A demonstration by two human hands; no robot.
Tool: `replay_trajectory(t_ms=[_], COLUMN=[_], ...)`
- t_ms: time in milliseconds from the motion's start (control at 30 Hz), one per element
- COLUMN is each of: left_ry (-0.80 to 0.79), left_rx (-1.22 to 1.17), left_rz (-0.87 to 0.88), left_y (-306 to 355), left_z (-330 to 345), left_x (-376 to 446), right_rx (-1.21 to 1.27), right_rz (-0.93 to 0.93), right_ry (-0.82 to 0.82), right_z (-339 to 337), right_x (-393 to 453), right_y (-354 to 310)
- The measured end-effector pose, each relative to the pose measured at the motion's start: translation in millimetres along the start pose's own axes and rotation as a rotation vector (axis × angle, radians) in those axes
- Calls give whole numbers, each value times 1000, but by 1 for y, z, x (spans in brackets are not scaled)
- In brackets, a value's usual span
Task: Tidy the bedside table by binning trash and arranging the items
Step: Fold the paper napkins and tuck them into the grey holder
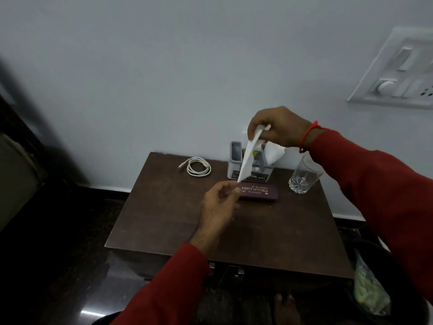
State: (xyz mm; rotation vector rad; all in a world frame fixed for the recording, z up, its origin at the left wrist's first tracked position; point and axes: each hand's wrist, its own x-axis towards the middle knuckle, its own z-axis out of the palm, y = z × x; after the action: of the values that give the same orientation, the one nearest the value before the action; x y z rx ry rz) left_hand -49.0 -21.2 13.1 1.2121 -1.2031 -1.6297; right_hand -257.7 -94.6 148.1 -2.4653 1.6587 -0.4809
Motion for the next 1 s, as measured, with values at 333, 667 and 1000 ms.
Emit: replay_trajectory(t_ms=[333,667,1000], left_ry=[-8,-29,-36], left_rx=[14,34,40], left_rz=[-25,-40,-25], left_y=[2,2,2], left_z=[-6,-8,-8], left_x=[3,3,4], right_rx=[-195,-123,-68], right_rz=[-36,70,219], right_ry=[220,118,124], right_z=[30,69,83], right_x=[23,24,34], right_y=[27,34,36])
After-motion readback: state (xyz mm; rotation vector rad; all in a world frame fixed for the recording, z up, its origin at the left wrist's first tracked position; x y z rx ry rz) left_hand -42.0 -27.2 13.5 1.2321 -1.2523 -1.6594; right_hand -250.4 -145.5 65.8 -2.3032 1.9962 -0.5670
